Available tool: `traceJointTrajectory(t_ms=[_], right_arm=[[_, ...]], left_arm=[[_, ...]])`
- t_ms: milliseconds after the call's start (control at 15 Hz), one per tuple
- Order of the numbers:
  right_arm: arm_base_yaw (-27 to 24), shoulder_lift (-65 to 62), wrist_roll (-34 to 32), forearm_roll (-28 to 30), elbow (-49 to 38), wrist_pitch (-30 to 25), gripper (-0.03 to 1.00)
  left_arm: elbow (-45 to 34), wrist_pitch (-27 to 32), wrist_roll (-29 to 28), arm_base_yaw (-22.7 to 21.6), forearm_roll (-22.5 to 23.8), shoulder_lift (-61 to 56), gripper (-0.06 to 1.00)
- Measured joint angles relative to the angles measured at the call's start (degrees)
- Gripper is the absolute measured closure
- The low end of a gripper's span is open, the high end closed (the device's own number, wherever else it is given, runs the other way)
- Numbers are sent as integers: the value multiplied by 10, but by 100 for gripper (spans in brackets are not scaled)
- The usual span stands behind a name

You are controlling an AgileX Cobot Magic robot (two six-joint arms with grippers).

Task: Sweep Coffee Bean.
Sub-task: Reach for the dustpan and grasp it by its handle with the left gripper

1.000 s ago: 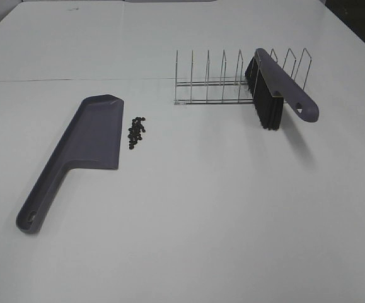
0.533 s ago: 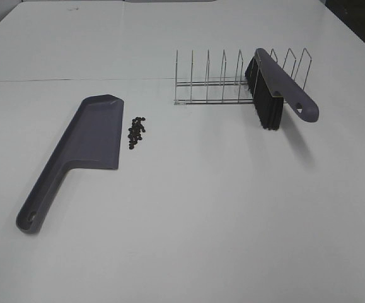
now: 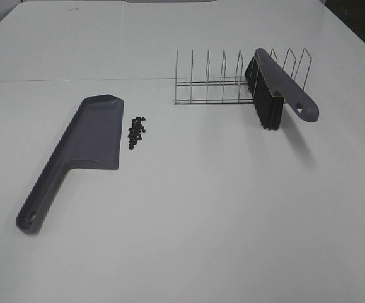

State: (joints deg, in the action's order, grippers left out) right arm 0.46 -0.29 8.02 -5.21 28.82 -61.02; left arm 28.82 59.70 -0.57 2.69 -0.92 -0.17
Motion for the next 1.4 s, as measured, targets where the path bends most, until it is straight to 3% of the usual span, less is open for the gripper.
traceJointTrajectory(t_ms=[133,200,400,533,667,933,1067,1400], right_arm=[[0,0,0,0,0,0,20],[0,0,0,0,0,0,20],[0,0,0,0,0,0,20],[0,0,0,0,0,0,20],[0,0,0,0,0,0,20],[0,0,0,0,0,0,20],[0,0,0,0,0,0,20],[0,0,0,0,0,0,20]], left_arm=[[3,-7,6,0,0,0,21],[10,-40,6,0,0,6,21],[16,-249,10,0,0,126,21],[22,-332,10,0,-1,242,21],[51,-362,10,0,-1,372,21],[147,-344,11,0,-33,592,21],[246,-261,25,29,-65,764,21],[342,-172,-3,87,-75,974,21]])
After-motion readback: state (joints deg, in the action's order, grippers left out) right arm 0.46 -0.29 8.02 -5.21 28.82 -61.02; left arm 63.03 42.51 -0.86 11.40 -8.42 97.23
